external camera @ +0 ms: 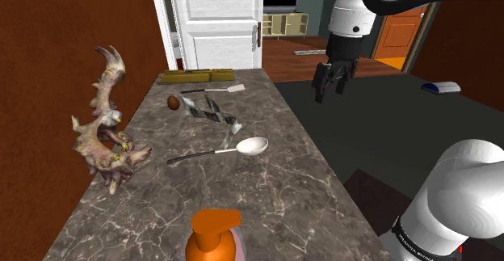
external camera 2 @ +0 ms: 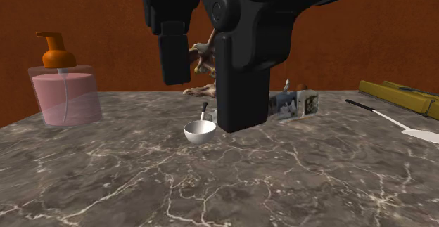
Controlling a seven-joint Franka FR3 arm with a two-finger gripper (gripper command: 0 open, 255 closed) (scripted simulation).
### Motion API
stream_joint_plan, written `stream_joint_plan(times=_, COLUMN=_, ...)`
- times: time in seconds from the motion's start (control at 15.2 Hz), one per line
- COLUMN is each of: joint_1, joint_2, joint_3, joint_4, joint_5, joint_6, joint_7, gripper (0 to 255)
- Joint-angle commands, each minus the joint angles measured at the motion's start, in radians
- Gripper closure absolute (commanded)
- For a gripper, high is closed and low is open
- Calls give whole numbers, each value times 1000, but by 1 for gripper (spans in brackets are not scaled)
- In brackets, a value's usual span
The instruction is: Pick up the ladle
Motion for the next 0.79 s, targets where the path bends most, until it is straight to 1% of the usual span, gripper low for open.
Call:
stream_joint_plan(times=0.0, joint_1=0, joint_2=0, joint_3=0, joint_4=0, joint_5=0, joint_6=0, joint_7=0, gripper=0)
stream_joint_plan(times=0.33, joint_1=71, joint_2=194, joint_3=10, joint_4=84, joint_5=14, joint_6=87, joint_7=-131, gripper=0)
stream_joint_plan(times=0.73, joint_1=148, joint_2=410, joint_3=39, joint_4=208, joint_5=31, joint_6=151, joint_7=-282, gripper=0)
